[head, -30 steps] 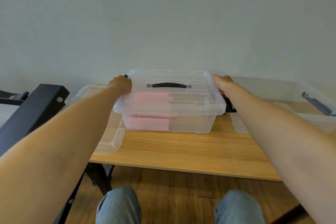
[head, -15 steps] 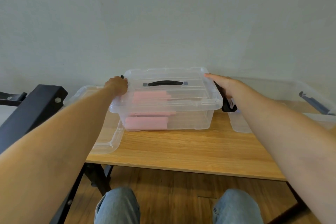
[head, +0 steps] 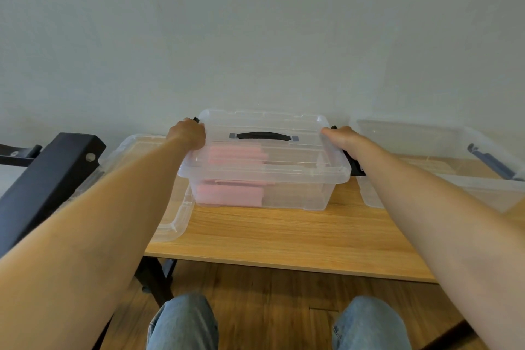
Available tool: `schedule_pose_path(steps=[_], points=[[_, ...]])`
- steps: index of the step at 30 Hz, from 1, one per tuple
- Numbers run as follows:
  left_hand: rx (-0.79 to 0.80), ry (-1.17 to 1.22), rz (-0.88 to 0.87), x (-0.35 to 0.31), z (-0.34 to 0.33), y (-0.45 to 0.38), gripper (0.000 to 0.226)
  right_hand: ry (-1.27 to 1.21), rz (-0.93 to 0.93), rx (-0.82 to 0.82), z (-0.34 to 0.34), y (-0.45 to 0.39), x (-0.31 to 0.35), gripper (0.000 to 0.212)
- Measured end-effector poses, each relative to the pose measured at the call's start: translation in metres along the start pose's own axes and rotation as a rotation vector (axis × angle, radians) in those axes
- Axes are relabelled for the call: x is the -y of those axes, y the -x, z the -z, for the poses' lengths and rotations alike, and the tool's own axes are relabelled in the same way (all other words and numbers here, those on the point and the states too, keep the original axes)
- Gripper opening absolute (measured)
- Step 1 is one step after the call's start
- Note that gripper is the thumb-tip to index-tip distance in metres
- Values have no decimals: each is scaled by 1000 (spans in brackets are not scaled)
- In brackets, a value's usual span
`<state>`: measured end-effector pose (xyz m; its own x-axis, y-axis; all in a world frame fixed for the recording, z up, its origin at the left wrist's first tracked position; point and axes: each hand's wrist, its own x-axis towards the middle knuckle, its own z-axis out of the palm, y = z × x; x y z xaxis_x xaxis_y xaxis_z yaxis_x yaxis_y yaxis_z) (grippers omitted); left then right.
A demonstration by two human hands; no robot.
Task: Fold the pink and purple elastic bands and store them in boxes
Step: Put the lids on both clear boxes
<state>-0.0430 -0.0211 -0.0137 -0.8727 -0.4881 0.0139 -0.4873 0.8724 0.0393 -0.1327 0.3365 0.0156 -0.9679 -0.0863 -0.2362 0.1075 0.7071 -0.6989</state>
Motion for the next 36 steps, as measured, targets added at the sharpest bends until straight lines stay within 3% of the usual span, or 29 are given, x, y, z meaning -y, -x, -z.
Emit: schedule_pose_path(steps=[7, 14, 19, 26, 31, 36], points=[[12, 28, 17, 8, -9, -16, 43, 159, 17, -59, -8, -5, 8, 54], [9, 29, 30, 7, -9, -12, 42, 445, -8, -145, -17, -5, 16, 30], [-4, 83, 51, 8, -8, -11, 43, 552, 3, -174, -20, -6, 16, 30], [-24, 323, 184, -8, -1, -3, 49, 536, 21, -182, -17, -7, 16, 20], [-49, 324, 158, -11, 0, -8, 44, 471, 7, -209, -18, -13, 17, 44], [-91, 318, 133, -14, 2, -17, 40, 439, -28, -222, -20, -30, 18, 43]])
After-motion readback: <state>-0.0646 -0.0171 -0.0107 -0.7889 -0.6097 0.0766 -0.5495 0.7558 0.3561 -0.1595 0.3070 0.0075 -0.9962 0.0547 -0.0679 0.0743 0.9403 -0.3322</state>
